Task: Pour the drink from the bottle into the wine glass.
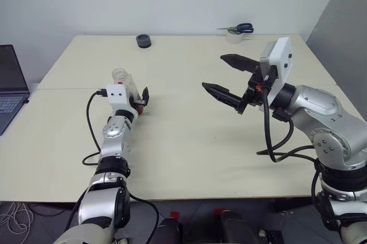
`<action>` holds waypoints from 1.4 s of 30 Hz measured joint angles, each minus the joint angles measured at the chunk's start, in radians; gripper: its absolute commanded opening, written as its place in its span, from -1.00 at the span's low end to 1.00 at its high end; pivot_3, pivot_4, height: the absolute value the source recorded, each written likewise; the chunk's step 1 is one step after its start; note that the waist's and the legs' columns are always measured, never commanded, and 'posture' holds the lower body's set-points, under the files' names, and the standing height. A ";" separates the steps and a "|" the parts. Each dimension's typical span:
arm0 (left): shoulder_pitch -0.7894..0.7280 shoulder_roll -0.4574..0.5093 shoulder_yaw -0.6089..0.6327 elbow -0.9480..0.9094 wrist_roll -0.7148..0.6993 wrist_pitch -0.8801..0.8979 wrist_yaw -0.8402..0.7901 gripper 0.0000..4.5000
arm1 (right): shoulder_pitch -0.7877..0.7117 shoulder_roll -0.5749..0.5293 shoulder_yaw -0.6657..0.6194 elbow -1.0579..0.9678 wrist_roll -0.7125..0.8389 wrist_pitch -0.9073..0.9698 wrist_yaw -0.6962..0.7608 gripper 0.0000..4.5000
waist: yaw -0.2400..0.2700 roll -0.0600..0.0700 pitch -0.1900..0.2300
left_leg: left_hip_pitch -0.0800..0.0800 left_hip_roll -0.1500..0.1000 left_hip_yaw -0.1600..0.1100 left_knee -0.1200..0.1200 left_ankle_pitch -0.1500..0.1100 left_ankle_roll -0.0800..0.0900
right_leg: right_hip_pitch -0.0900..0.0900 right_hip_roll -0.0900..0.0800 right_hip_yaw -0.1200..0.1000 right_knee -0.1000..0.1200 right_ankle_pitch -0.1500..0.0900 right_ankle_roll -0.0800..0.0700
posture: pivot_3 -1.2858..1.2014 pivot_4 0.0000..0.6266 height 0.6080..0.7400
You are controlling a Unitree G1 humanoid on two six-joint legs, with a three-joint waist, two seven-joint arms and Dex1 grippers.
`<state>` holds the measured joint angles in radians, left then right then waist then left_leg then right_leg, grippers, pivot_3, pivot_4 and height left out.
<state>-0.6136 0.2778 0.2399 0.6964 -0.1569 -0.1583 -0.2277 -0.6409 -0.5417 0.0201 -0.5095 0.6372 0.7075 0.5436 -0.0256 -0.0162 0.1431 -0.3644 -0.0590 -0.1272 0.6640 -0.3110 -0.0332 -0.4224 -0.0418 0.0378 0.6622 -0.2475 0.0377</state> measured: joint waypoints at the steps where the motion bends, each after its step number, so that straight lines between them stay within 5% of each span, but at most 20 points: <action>1: 0.016 -0.005 -0.002 -0.028 -0.001 0.016 0.000 0.99 | 0.000 0.000 0.000 -0.001 0.000 0.000 0.000 1.00 | 0.000 0.000 0.000 | 0.000 0.000 0.000 0.000 0.000 0.000 | 0.000 0.000 0.000 0.000 0.000 0.000 | 0.03 -0.52 1.00; 16: 0.255 -0.063 -0.012 -0.465 -0.003 0.263 0.066 0.99 | 0.005 0.000 -0.001 -0.019 0.003 0.000 0.001 1.00 | 0.002 0.000 0.000 | 0.000 0.000 -0.001 0.000 0.000 0.000 | 0.001 0.000 0.000 -0.001 0.000 0.000 | 0.03 -0.52 1.00; 42: 0.398 -0.121 -0.021 -0.704 -0.020 0.407 0.114 0.99 | 0.010 0.000 -0.001 -0.019 0.009 0.000 0.008 1.00 | 0.003 0.000 0.000 | 0.000 0.000 0.000 0.000 0.000 0.000 | 0.001 0.000 0.001 -0.001 0.000 0.000 | 0.03 -0.52 1.00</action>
<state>-0.2158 0.1566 0.2191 -0.0074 -0.1770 0.2488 -0.1141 -0.6313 -0.5420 0.0189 -0.5280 0.6463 0.7074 0.5519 -0.0222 -0.0162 0.1431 -0.3645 -0.0588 -0.1275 0.6639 -0.3111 -0.0333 -0.4215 -0.0419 0.0385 0.6608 -0.2476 0.0376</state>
